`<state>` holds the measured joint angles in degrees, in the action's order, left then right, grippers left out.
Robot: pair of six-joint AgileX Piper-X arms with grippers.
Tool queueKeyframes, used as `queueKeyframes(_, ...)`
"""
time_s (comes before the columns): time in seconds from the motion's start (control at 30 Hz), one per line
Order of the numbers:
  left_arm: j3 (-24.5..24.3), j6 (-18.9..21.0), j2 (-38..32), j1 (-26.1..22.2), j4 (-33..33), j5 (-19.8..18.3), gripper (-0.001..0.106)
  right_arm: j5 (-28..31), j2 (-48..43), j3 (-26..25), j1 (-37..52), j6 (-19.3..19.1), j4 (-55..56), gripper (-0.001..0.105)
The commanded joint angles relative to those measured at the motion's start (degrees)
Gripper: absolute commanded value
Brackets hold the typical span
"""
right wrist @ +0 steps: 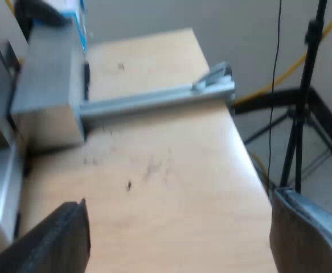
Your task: Place mug into machine
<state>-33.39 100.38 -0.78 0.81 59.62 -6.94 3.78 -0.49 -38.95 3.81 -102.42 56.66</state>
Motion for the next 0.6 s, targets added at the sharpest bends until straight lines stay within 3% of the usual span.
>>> queueKeyframes(0.03, 1.63, 0.09, -7.89, 0.16, -0.85, 0.73, 0.085, -0.04, -2.51, 2.18, -0.01, -0.39, -0.72, 0.067)
queueKeyframes(0.13, 4.14, 0.09, -7.81, 0.16, -1.70, 0.73, 0.085, -0.04, -2.51, 5.10, -0.01, -0.39, -0.72, 0.067)
queueKeyframes(0.33, 4.41, 0.09, -7.81, 0.16, -2.32, 0.73, 0.085, -0.04, -2.47, 8.85, -0.01, -0.39, 0.27, 0.067)
queueKeyframes(0.6, 4.41, 0.09, -7.81, 0.16, -2.32, 0.73, 0.085, -0.04, -2.47, 9.30, -0.01, -0.26, 1.22, 0.067)
